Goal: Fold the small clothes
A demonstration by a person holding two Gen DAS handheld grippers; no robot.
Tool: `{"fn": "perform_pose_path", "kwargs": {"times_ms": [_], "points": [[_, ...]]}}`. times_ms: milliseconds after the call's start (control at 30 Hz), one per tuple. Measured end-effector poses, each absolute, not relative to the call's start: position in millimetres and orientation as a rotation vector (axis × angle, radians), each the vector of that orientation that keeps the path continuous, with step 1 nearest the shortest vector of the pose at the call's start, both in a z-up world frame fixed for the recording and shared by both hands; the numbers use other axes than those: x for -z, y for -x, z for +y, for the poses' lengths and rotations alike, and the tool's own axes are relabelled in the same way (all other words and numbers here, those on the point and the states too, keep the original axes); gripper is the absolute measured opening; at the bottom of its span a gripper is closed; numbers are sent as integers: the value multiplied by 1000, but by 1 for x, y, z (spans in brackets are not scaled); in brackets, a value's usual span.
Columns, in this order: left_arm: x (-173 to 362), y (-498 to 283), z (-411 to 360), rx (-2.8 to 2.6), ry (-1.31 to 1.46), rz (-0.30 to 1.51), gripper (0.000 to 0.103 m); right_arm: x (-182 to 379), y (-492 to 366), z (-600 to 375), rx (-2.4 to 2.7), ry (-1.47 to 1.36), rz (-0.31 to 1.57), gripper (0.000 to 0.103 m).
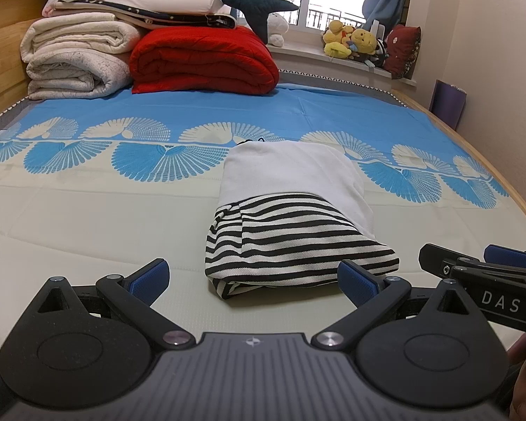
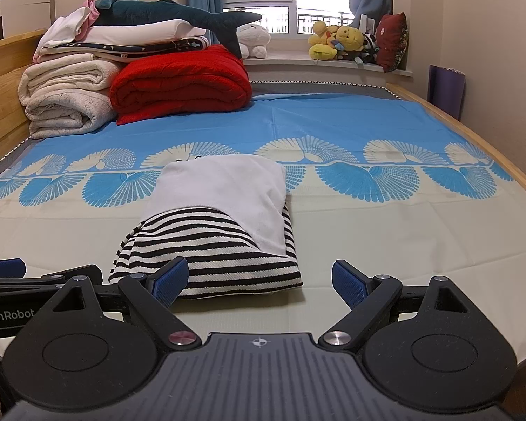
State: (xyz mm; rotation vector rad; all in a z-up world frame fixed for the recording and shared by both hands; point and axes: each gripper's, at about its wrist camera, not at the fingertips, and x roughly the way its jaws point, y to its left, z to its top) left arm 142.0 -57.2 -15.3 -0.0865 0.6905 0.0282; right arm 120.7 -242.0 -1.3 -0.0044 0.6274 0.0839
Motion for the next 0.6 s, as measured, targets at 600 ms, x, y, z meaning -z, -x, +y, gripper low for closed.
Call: {"fn": "perform_pose_path", "kwargs": {"times_ms": [600], "points": [[15, -144, -56, -28, 89, 690, 102, 1, -121, -242, -84, 3, 628, 90]]}}
